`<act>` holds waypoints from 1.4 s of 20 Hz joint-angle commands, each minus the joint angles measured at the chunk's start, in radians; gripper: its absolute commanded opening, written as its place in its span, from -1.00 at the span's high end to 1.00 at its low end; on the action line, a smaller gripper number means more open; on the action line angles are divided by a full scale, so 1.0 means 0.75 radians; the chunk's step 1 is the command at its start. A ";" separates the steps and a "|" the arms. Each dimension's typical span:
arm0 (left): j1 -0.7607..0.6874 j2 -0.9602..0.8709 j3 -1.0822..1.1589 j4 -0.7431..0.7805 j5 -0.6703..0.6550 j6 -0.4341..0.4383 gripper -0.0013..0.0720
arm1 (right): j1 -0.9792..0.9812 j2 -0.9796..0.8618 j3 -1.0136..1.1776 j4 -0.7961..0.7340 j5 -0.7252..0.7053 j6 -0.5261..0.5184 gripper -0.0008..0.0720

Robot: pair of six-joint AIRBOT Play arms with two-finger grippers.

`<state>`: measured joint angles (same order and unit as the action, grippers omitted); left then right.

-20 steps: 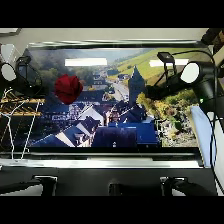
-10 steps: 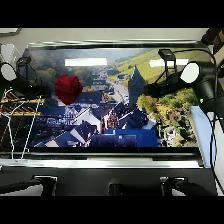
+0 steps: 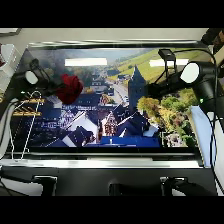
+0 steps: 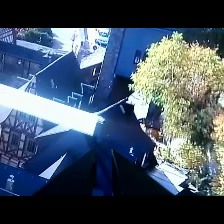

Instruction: Fold the clothes and pants, and hang the long-sleeved shirts on hangers.

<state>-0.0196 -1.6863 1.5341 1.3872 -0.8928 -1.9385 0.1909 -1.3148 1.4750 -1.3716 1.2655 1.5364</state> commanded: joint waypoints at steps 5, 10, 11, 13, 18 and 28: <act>0.014 -0.169 0.032 -0.504 0.199 0.155 0.92 | -0.001 0.001 0.002 -0.003 -0.012 0.001 0.56; -0.120 0.119 0.246 -0.504 -0.175 0.365 0.93 | -0.001 0.008 0.002 0.000 0.147 0.000 0.67; -0.173 0.175 0.264 -0.506 -0.237 0.357 0.93 | -0.001 0.014 0.002 -0.001 0.195 0.000 0.67; -0.322 0.267 0.268 -0.541 -0.326 0.350 0.93 | -0.001 0.049 0.002 0.002 0.256 -0.012 0.67; -0.797 0.258 0.222 -0.563 -0.418 0.196 0.93 | -0.001 0.265 0.002 -0.104 0.277 -0.076 0.67; -0.985 0.187 -0.064 -0.391 -0.365 0.091 -0.96 | -0.001 0.601 0.001 -0.249 0.292 0.288 0.25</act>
<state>-0.7822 -1.5730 1.4853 1.0786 -1.1522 -1.8977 0.1909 -0.9043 1.4754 -1.5410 1.4918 1.5417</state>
